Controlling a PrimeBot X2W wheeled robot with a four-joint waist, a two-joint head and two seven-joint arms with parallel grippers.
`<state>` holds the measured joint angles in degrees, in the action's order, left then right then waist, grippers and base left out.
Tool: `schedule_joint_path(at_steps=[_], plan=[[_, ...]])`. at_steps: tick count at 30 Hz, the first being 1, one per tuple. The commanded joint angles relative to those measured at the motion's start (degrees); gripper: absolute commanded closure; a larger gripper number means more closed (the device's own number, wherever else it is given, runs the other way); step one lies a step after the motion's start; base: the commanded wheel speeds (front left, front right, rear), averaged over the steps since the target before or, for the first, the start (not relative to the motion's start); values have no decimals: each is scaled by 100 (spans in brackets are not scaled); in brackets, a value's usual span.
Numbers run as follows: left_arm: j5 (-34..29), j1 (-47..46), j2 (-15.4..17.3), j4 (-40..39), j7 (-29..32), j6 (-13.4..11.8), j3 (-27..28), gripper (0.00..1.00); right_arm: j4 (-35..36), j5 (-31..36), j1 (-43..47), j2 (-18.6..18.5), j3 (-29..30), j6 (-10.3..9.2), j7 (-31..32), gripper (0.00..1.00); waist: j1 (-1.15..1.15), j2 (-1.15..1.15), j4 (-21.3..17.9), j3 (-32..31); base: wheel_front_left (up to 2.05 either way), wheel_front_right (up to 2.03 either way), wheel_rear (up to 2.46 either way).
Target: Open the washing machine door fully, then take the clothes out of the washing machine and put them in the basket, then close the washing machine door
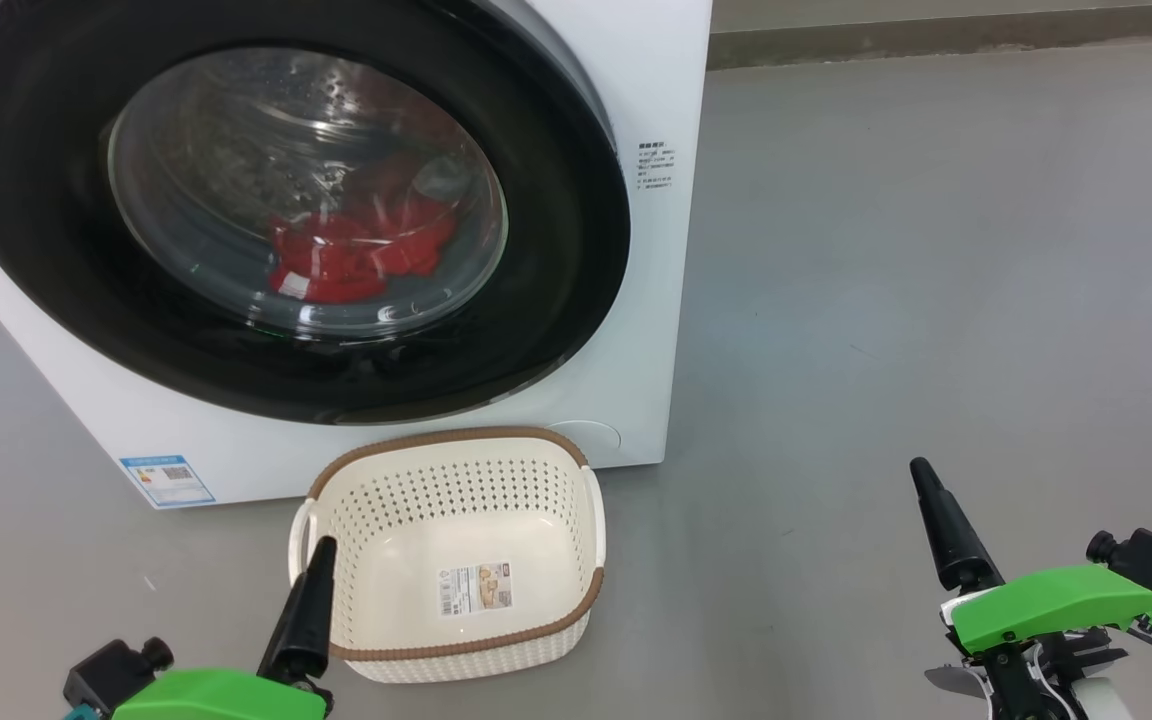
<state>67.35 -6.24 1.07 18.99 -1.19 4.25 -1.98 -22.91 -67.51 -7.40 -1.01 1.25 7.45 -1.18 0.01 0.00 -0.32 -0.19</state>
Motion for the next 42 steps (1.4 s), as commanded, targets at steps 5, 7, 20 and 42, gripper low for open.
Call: schedule_joint_path(at_steps=[5, 7, 20, 42], plan=[[-591, -328, 92, -169, -153, -93, 3, 0, 209, 660, -348, -69, -13, 1, -151, 0, -1, 0, 2, -11, 0, 0, 0], [-750, -354, 93, -162, -187, -110, -16, 0, 232, 835, -370, -72, -18, 1, -185, 0, -1, 0, 5, -16, 0, 0, 0], [-1545, -513, 102, -144, -389, -191, -112, 0, 343, 1853, -506, -91, -107, 2, -387, 0, -1, 0, 36, -29, 0, 0, 0], [-3144, -718, 132, -184, -775, -370, -272, 0, 333, 3447, -758, -129, -250, 2, -775, 0, -1, 0, 95, -189, 0, 0, 0]])
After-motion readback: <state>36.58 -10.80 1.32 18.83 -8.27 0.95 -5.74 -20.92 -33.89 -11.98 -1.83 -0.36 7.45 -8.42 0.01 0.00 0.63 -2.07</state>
